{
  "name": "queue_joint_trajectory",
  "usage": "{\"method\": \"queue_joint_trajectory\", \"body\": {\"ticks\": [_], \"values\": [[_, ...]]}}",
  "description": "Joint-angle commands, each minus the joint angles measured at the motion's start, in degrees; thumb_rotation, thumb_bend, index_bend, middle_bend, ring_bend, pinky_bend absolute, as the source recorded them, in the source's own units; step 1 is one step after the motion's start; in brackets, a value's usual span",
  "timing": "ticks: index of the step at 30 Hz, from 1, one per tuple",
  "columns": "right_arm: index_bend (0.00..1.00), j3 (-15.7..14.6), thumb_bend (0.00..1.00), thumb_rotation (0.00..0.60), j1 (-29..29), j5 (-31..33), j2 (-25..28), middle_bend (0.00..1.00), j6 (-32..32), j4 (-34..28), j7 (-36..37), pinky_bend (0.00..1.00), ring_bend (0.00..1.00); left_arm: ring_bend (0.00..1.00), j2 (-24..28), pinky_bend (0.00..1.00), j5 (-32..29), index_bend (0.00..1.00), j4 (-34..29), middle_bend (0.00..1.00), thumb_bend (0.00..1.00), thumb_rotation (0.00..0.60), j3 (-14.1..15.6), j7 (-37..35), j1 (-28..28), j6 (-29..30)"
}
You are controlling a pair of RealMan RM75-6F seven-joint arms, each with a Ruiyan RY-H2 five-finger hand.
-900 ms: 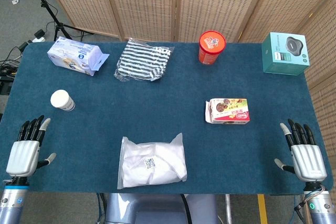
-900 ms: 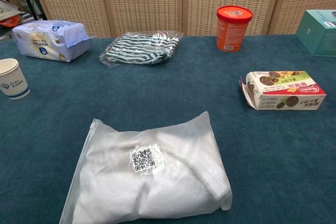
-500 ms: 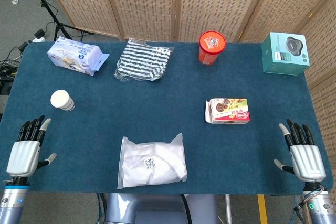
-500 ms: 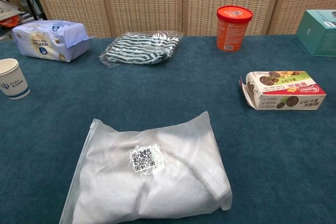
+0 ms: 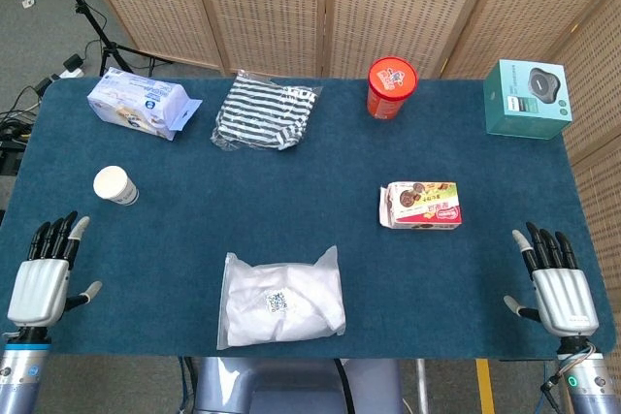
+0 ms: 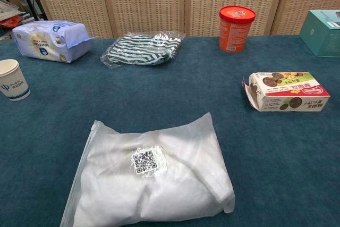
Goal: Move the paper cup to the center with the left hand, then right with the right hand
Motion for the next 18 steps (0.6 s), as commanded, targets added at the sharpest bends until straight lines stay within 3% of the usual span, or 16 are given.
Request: {"method": "queue_joint_trajectory", "body": {"ticks": [1, 7, 13, 16, 18], "values": [[0.0, 0.0, 0.13, 0.6, -0.1, -0.2, 0.1, 0.0, 0.2, -0.1, 0.2, 0.0, 0.0, 0.0, 0.0, 0.0, -0.1, 0.0, -0.1, 0.0, 0.16, 0.6, -0.1, 0.4, 0.0, 0.1], [0.0, 0.0, 0.13, 0.6, -0.1, 0.1, 0.0, 0.0, 0.0, 0.1, 0.0, 0.0, 0.0, 0.0, 1.2, 0.0, -5.1, 0.0, -0.8, 0.0, 0.16, 0.6, -3.3, 0.4, -1.3, -2.3], [0.0, -0.2, 0.13, 0.6, -0.2, -0.6, -0.1, 0.0, 0.6, -0.1, -0.1, 0.0, 0.0, 0.0, 6.3, 0.0, -11.3, 0.0, -2.8, 0.0, 0.16, 0.6, -8.1, 0.1, -4.4, -7.4], [0.0, -0.2, 0.13, 0.6, -0.2, -0.5, -0.2, 0.0, 0.4, 0.0, -0.5, 0.0, 0.0, 0.0, 11.9, 0.0, -17.6, 0.0, -5.0, 0.0, 0.16, 0.6, -10.6, -2.7, -7.7, -16.7], [0.0, -0.3, 0.13, 0.6, -0.1, -0.5, -0.2, 0.0, 0.2, -0.1, -0.5, 0.0, 0.0, 0.0, 17.2, 0.0, -23.4, 0.0, -4.9, 0.0, 0.16, 0.6, -12.7, -6.0, -11.6, -27.3]]}}
